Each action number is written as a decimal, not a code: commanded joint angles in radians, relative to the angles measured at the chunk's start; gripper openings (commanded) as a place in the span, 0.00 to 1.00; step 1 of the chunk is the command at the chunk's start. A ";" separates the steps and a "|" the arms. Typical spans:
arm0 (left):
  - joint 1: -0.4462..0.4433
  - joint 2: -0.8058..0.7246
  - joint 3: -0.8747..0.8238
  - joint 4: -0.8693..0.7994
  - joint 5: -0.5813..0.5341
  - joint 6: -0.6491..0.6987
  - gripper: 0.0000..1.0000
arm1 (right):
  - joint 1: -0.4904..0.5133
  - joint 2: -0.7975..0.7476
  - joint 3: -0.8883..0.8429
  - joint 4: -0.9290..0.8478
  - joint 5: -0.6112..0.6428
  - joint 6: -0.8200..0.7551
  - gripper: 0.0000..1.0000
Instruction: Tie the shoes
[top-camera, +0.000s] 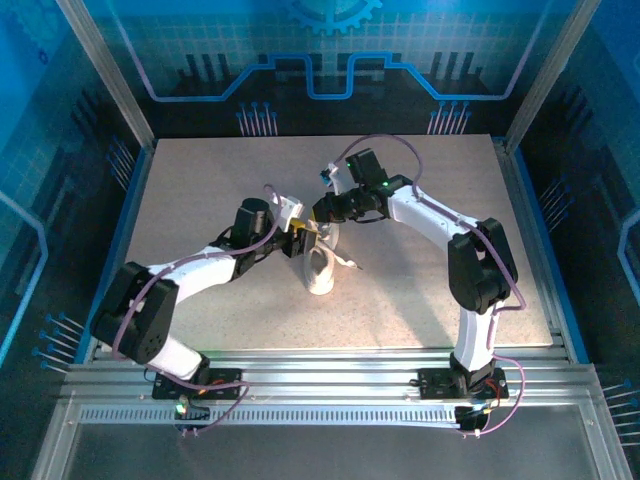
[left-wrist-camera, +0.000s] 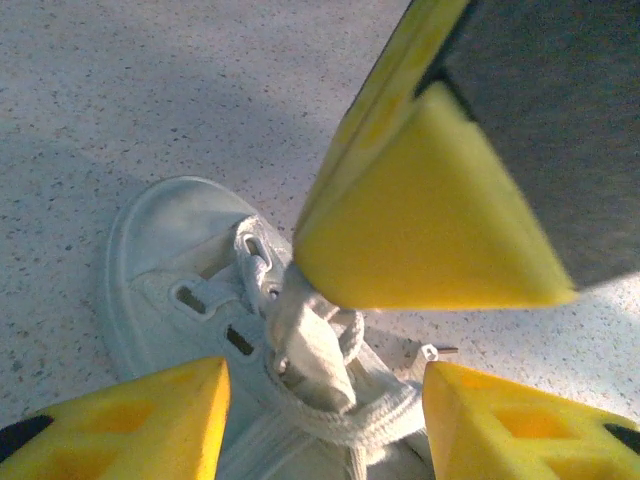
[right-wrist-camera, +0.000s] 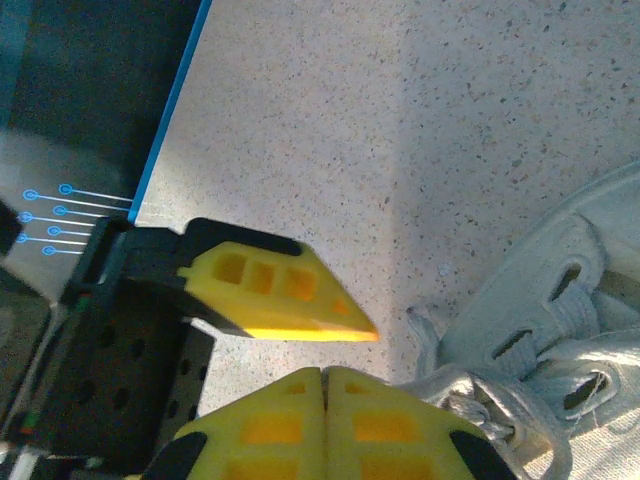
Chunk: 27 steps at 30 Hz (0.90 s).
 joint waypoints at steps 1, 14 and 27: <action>0.008 0.049 -0.002 0.141 0.053 -0.049 0.53 | 0.008 -0.011 0.030 -0.020 -0.031 0.003 0.00; 0.024 0.120 0.012 0.164 0.060 -0.108 0.01 | 0.006 -0.035 0.013 -0.026 -0.064 0.029 0.35; 0.048 0.144 -0.046 0.251 0.075 -0.247 0.01 | -0.031 -0.099 -0.078 -0.110 0.134 0.073 0.49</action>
